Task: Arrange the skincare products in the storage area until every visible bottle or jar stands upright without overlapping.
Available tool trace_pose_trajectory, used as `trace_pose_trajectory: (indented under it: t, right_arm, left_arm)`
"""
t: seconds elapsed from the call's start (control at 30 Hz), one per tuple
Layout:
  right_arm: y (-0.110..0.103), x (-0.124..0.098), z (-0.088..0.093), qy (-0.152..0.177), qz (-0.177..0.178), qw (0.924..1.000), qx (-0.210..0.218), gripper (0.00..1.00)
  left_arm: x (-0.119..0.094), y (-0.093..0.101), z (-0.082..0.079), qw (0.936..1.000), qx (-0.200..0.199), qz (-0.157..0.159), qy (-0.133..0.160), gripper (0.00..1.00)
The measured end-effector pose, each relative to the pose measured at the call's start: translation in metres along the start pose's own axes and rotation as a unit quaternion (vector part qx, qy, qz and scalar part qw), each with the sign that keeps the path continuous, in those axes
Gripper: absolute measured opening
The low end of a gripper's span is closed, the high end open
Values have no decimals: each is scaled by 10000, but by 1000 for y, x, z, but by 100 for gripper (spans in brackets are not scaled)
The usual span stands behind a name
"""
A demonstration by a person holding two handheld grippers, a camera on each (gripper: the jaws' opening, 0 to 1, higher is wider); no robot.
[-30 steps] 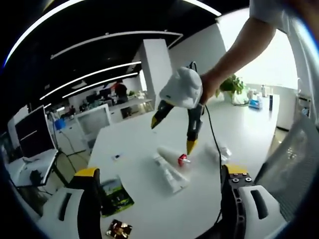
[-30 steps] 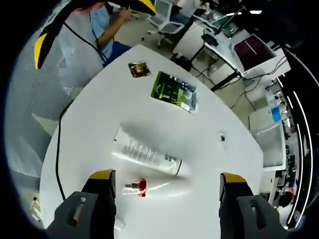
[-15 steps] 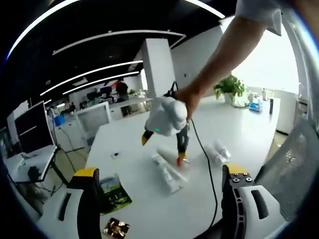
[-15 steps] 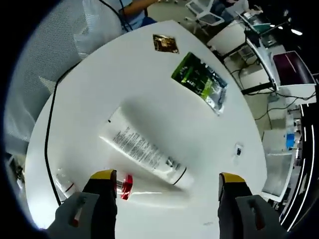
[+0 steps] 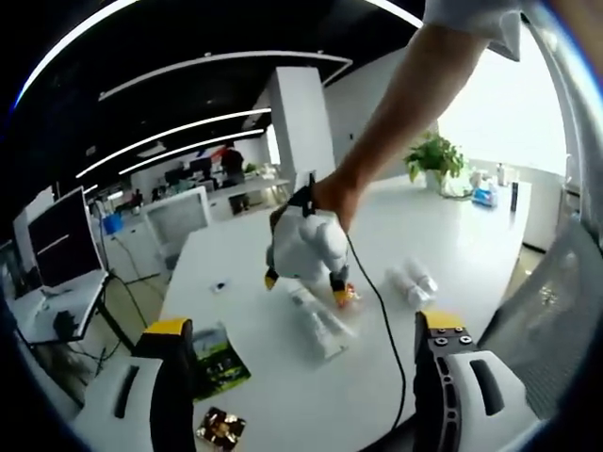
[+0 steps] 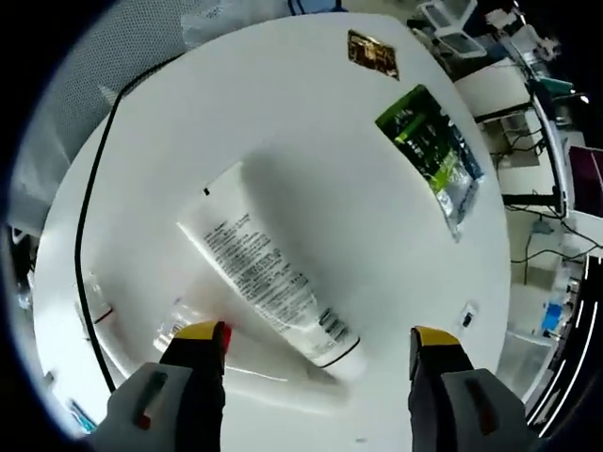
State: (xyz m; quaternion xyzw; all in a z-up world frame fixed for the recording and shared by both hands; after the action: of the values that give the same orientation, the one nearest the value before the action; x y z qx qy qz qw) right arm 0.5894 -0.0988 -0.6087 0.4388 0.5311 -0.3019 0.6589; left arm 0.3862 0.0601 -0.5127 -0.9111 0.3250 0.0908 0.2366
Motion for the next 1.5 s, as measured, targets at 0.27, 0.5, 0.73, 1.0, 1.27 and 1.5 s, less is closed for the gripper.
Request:
trace_pose_trajectory:
  t: [0.27,0.5,0.73,1.0,1.27,1.5]
  right_arm:
    - [2,7,-8,-198,-324,9937,-1058,69]
    - [6,17,-13,-351,-601,9881,-1372,49]
    - [4,29,-13,-535,-845,9813,-1647,43]
    - [3,30,-16,-665,-864,9780,-1779,37]
    - [3,30,-14,-606,-891,9785,-1758,32]
    - [4,29,-12,-591,-869,9798,-1700,23]
  left_arm:
    - [1,1,1,10000,11,58,-57,91]
    - [1,1,3,9999,20,86,-118,89]
    - [1,1,5,9998,13,106,-168,87]
    - [1,2,7,9997,23,147,-214,84]
    - [1,2,7,9996,39,170,-243,83]
    - [1,3,8,9994,30,187,-283,81]
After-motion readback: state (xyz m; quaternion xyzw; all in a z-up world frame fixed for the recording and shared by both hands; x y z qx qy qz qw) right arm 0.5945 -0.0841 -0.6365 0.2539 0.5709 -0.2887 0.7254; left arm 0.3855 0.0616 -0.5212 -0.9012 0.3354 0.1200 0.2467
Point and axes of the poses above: the point that each gripper's makers call its tool centre point, and the gripper's own axes: x roughly forward along the fingers, y roughly to its right, z roughly out of its underside, the point moved 10 cm from there along -x, roughly backward along the fingers, and after that the axes turned 14 degrees about x, right-handed, at the moved point
